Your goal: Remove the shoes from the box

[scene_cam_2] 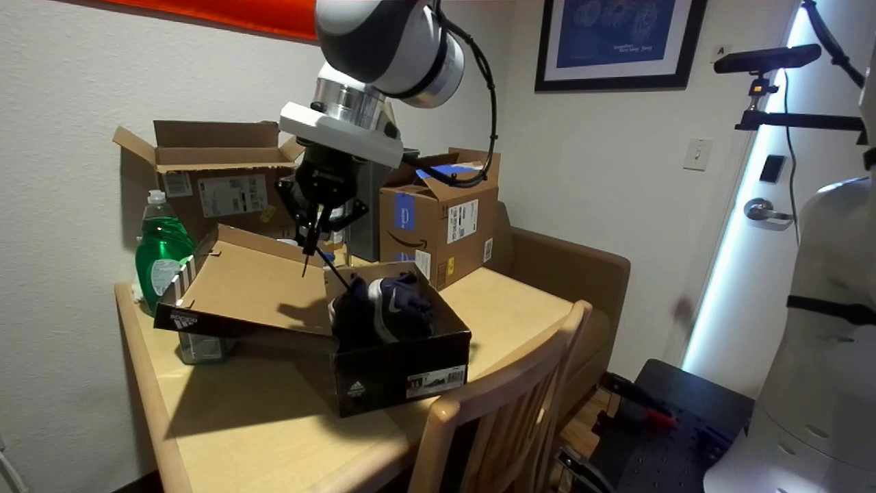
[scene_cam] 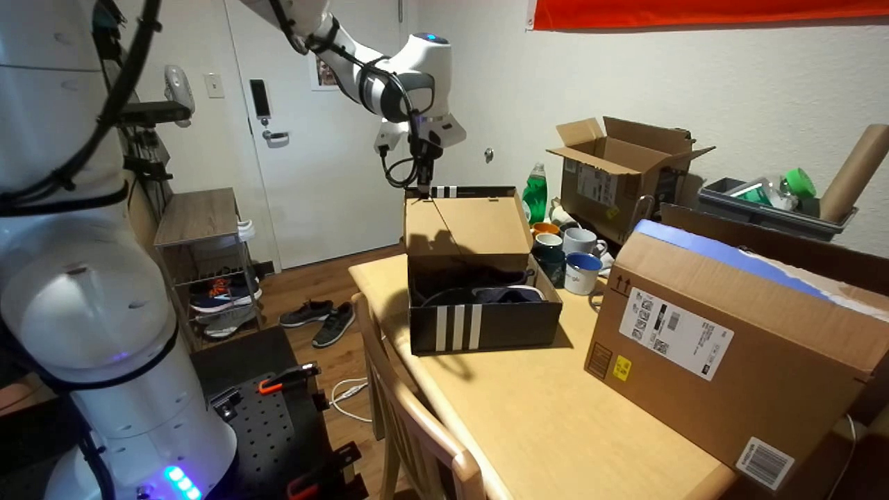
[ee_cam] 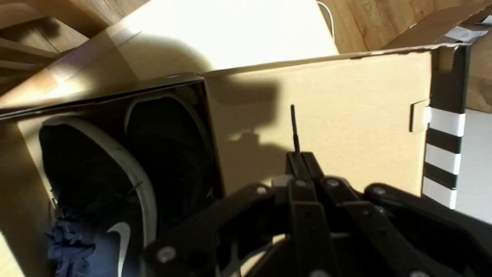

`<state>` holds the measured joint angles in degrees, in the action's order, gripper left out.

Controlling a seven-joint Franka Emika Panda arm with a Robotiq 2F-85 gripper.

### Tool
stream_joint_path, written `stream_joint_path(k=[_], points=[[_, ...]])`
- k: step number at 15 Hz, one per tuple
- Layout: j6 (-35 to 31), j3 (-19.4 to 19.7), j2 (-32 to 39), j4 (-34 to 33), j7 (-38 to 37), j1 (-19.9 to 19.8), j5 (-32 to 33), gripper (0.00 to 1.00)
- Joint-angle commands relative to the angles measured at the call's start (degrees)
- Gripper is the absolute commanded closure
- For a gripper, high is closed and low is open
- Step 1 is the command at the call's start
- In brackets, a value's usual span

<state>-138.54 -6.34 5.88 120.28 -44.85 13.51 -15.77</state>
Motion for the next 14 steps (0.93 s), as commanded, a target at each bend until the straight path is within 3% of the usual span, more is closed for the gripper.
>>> stream_joint_path(k=[1, 14], points=[[-1.91, -2.39, -8.18, 5.25, -4.37, 0.44, 2.4, 0.98], [-2.17, -12.03, -24.09, 7.95, -17.75, -0.65, 7.42, 0.98]])
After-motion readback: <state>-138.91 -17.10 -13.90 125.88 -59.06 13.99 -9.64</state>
